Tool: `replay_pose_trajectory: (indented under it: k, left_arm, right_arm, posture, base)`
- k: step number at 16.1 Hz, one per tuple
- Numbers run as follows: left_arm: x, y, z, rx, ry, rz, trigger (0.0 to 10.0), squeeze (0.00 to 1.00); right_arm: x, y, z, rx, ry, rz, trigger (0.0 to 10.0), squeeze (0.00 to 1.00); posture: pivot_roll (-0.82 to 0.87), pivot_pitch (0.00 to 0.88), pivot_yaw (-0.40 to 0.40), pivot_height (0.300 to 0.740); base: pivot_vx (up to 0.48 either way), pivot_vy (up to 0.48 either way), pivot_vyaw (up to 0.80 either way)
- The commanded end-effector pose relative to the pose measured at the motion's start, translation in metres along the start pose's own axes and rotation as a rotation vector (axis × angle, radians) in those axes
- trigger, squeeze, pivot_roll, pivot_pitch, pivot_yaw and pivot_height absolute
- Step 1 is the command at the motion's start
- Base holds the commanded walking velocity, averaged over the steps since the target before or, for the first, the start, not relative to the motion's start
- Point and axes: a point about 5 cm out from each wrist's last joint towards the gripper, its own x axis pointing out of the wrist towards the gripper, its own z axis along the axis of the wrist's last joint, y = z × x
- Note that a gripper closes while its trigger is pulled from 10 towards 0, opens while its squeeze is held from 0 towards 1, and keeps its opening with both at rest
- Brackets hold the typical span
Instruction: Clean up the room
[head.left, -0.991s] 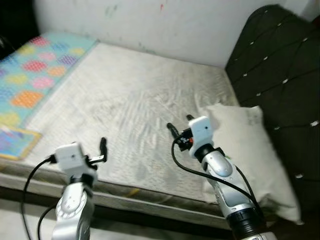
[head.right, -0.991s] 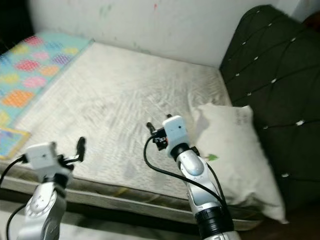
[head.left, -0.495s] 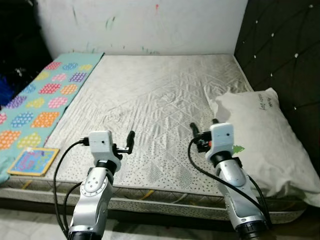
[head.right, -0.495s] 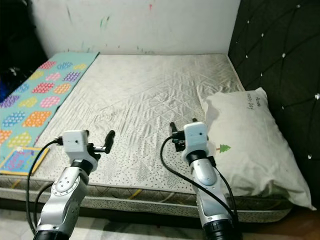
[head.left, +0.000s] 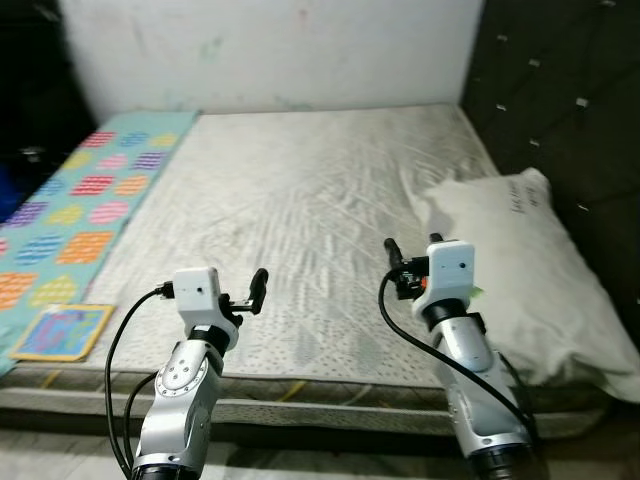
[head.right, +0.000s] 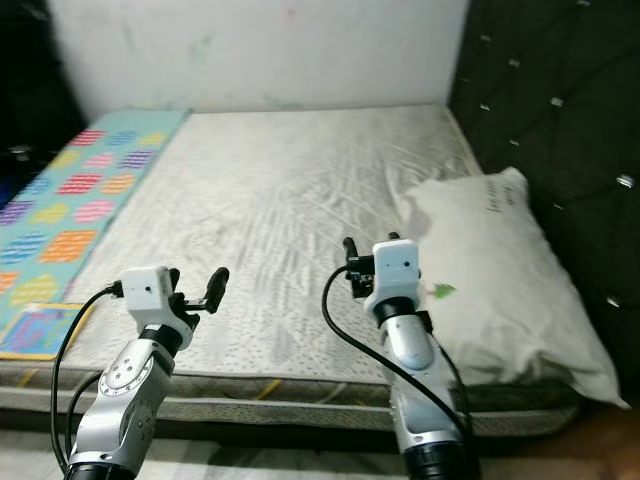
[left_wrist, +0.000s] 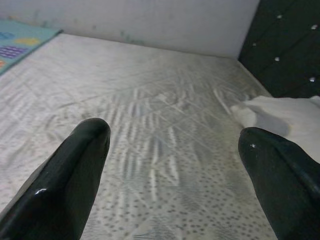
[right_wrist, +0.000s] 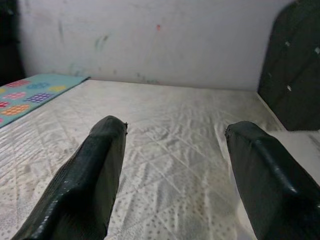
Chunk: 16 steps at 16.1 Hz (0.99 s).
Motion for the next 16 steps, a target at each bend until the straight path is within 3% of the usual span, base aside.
replay_pose_trajectory:
  k: [1,6,13,16]
  left_arm:
    - [-0.001,0.001,0.005,-0.01,-0.014,-0.001,10.0,0.0]
    - [-0.003,0.0,0.003,-0.058,-0.023,0.007,10.0,0.0]
    - [-0.004,-0.002,0.004,-0.071,-0.026,0.004,10.0,0.0]
    - [-0.005,-0.002,0.004,-0.071,-0.022,0.0,10.0,0.0]
  right_arm:
    - [0.002,-0.001,0.002,-0.001,-0.009,-0.008,10.0,0.0]
    - [0.01,0.0,0.005,-0.004,-0.009,0.008,10.0,0.0]
    - [0.01,0.002,0.0,0.011,0.006,0.015,10.0,0.0]
    - [0.008,0.002,-0.001,0.011,0.009,0.012,10.0,0.0]
  posture:
    - [-0.16,0.0,0.079,0.74]
    - [-0.15,0.0,0.045,0.74]
    - [-0.15,0.0,0.033,0.74]
    - [-0.15,0.0,0.036,0.74]
  base:
    - [0.0,0.0,-0.8]
    - [0.0,0.0,0.0]
    - [0.289,0.0,0.0]
    - [0.303,0.0,-0.77]
